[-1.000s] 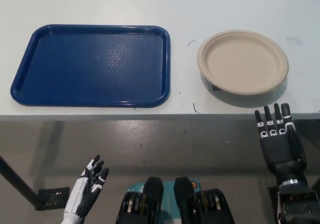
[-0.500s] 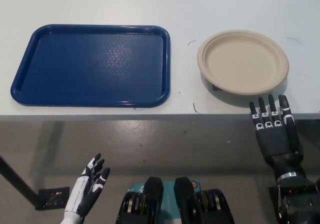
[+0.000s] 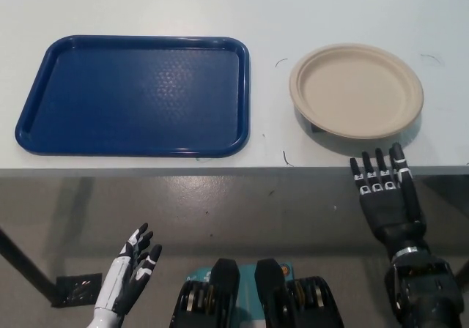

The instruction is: Use the right hand to pick up a plate from a leveled surface and place it into a tray on the left side

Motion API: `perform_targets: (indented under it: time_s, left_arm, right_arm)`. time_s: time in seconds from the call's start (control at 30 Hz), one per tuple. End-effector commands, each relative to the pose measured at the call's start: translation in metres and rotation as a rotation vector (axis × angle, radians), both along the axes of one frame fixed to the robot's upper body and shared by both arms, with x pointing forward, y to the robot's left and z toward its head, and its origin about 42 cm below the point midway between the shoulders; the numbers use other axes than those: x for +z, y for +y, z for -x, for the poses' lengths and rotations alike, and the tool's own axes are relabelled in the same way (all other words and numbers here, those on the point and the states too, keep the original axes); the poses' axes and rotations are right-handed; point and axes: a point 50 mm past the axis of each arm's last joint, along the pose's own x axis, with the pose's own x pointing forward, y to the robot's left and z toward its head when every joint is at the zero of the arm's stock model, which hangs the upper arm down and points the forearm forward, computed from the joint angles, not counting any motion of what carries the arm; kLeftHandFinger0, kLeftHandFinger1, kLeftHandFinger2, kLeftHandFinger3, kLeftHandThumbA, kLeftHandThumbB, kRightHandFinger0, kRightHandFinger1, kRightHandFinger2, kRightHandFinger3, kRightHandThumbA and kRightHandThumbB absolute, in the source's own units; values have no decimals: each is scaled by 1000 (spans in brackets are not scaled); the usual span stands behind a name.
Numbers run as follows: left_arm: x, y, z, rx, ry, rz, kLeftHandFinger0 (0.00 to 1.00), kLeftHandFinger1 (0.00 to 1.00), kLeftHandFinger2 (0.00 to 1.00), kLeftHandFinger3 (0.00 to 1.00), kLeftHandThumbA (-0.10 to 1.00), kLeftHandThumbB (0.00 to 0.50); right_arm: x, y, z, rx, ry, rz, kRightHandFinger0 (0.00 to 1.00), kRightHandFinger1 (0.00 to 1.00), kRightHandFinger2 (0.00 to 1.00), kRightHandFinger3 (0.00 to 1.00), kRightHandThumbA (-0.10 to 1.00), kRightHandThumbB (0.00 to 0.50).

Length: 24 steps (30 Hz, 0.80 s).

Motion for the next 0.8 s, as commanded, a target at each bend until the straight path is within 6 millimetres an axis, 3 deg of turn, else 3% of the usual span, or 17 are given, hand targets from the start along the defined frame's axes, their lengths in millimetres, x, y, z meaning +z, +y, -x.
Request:
perform_targets:
  time_s: [0.0, 0.3, 0.4, 0.77]
  left_arm:
    - [14, 2, -8, -17, -76, -8, 1000, 1000, 1000, 1000, 816, 232]
    - [14, 1, -7, -20, -72, -18, 1000, 1000, 1000, 1000, 835, 227]
    - [13, 1, -9, -21, -75, -6, 1000, 1000, 1000, 1000, 826, 237]
    - [12, 2, -6, -19, -64, -14, 1000, 1000, 1000, 1000, 840, 242]
  right_arm:
    - [18, 4, -18, 4, -82, 6, 1000, 1000, 1000, 1000, 1000, 307]
    - [26, 12, -31, 17, -113, 19, 1000, 1000, 1000, 1000, 1000, 332]
    - [33, 13, -35, 26, -122, 22, 1000, 1000, 1000, 1000, 1000, 362]
    - [55, 13, -51, 45, -136, 47, 1000, 1000, 1000, 1000, 1000, 357]
